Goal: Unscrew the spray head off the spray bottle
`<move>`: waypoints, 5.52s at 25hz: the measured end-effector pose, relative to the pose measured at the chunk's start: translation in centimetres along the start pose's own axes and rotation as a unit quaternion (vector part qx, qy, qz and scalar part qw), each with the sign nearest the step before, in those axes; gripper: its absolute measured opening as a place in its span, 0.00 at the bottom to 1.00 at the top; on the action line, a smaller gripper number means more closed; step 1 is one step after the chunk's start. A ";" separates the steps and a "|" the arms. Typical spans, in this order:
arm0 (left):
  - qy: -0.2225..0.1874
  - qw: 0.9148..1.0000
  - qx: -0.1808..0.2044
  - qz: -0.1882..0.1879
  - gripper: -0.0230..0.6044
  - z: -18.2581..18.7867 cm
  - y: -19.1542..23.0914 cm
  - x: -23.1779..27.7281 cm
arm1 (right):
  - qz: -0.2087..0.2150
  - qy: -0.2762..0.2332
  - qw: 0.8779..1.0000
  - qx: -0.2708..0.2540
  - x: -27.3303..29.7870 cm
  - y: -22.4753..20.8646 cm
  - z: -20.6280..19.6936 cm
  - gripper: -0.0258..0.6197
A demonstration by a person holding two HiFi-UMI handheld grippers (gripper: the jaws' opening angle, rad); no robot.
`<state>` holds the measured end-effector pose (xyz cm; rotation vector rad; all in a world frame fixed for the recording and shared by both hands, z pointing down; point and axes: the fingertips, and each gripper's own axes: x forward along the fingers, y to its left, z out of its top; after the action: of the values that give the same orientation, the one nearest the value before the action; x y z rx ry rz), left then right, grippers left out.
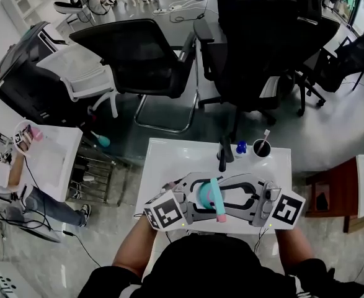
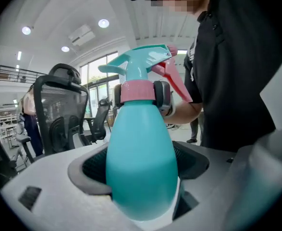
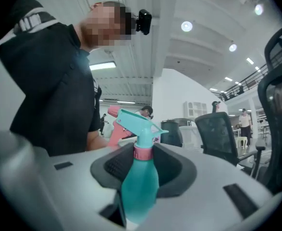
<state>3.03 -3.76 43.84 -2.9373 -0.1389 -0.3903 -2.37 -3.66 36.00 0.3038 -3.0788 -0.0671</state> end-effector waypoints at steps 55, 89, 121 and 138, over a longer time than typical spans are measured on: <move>0.084 0.962 -0.073 0.248 0.67 -5.0 6.0 -0.1 | -0.200 -0.031 0.979 0.016 0.7 -4.4 -0.8 0.25; 0.006 0.982 -0.013 -0.186 0.67 0.0 -8.7 0.9 | 0.192 -0.005 0.978 0.075 -0.7 5.8 0.4 0.25; 0.063 0.940 -0.107 0.318 0.67 -5.6 9.9 -4.6 | -0.184 -0.017 0.983 0.015 -0.4 -4.3 -1.1 0.22; 0.079 0.922 -0.123 0.359 0.67 -7.1 9.5 -3.3 | -0.277 0.013 0.959 0.063 2.7 -7.2 -2.9 0.28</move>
<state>-0.81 -14.58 48.22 -2.8904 1.0441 -0.5405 -3.42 -11.38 38.64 1.1501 -2.8712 0.1127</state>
